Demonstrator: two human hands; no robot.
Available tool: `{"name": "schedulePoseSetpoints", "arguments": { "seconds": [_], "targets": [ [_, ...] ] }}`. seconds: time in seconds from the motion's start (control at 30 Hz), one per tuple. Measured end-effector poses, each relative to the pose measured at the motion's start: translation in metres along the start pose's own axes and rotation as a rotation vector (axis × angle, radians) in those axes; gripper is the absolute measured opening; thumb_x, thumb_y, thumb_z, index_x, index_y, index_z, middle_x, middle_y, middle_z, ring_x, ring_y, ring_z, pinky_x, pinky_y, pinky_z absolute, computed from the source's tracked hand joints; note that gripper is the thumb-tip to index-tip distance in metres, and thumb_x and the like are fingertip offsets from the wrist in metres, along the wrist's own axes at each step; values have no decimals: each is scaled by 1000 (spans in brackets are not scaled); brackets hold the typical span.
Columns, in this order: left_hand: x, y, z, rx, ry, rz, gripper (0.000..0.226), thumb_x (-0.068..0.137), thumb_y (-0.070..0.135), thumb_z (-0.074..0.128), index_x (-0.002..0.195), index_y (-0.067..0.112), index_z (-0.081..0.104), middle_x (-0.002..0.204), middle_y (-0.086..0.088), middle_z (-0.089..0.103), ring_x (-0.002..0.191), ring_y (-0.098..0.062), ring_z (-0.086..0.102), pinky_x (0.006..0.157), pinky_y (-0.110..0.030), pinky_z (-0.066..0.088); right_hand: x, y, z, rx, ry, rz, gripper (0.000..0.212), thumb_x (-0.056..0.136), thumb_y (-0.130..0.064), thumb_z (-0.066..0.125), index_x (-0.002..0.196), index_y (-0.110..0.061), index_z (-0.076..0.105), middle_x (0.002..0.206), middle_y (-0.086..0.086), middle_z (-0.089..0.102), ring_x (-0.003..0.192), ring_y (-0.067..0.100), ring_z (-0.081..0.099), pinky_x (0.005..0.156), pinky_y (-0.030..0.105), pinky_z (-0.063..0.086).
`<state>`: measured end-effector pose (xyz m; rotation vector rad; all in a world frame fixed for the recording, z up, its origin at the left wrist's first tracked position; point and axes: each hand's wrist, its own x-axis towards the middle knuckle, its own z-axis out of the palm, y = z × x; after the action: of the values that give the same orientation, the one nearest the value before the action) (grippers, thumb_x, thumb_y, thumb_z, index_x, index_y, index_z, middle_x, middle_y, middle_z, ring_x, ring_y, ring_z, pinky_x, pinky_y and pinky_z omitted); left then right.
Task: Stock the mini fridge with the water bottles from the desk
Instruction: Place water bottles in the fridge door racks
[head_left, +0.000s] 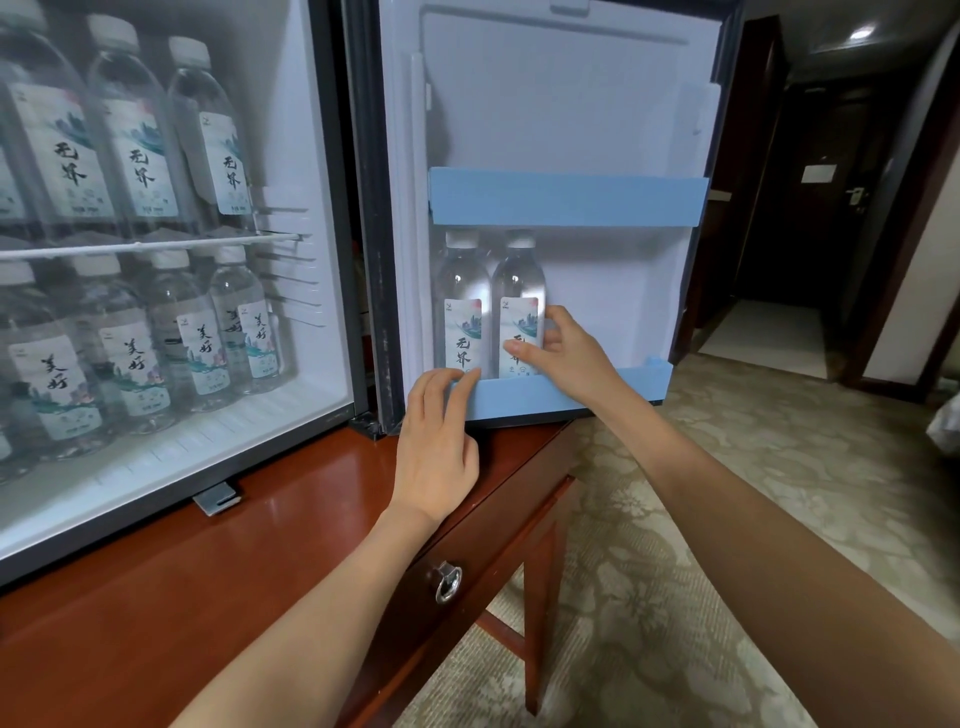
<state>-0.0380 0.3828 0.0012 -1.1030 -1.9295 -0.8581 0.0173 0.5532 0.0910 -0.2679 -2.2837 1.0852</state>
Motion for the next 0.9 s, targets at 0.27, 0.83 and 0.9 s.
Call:
{"name": "schedulePoseSetpoints", "arguments": {
  "seconds": [0.27,0.83,0.9],
  "targets": [
    [0,0,1,2,-16,6,71,68,-5,56,137,6,46,132,-9,37,129,-28,30,96,-48,48,2,0,4,-87,80,-24,51,85,-36,72,127,-15,53,118,2,68,93,14,65,78,27,48],
    [-11,7,-8,-43,-99,-18,85,73,-8,53,151,11,26,151,-15,27,143,-28,22,110,-44,37,-9,15,28,-344,239,-17,63,96,-46,52,146,-12,34,138,10,44,134,26,35,116,40,17],
    [-17,8,-15,-49,-107,-52,85,74,-8,52,152,12,24,154,-15,23,143,-25,22,110,-43,37,-17,15,36,-375,282,58,69,98,-51,43,153,-15,19,154,8,29,147,21,16,119,40,-4]
  ]
}}
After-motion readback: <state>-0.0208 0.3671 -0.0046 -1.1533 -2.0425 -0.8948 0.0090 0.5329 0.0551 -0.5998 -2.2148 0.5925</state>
